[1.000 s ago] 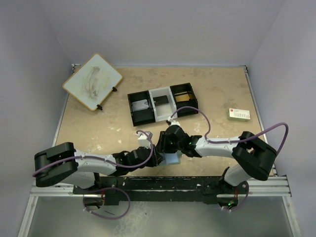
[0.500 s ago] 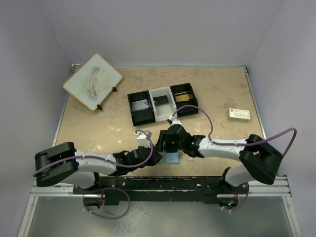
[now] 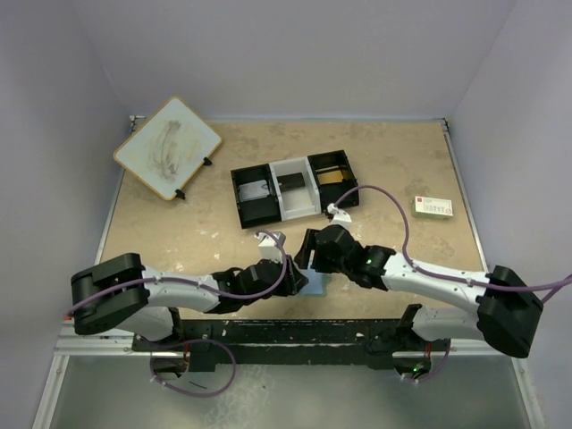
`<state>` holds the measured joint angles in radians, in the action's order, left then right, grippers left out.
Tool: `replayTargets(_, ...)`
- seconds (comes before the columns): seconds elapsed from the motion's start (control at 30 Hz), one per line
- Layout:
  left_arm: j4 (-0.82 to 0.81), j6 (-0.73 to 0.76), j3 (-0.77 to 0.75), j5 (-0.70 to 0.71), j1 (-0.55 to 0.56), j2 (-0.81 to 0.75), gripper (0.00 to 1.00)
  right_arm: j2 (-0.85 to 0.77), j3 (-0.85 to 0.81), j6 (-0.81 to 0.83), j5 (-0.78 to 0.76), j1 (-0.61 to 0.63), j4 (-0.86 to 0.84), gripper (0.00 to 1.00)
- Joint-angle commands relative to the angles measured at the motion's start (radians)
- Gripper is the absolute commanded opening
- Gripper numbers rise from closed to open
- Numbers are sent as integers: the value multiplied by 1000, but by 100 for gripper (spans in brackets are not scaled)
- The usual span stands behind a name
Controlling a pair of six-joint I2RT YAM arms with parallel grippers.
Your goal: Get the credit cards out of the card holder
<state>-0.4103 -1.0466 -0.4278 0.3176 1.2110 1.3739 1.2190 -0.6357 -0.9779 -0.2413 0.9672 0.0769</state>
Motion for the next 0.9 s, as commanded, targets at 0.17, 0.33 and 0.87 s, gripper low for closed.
replayTargets(0.17, -84, 32, -75, -94, 4, 115, 38, -129, 15, -58, -103, -10, 80, 71)
replayTargets(0.33, -82, 39, -73, -98, 10, 94, 40, -122, 24, -51, -59, -10, 32, 70)
replayTargets(0.87, 347, -19, 76, 239, 10, -395, 44, 45, 58, -15, 222, -12, -270, 49)
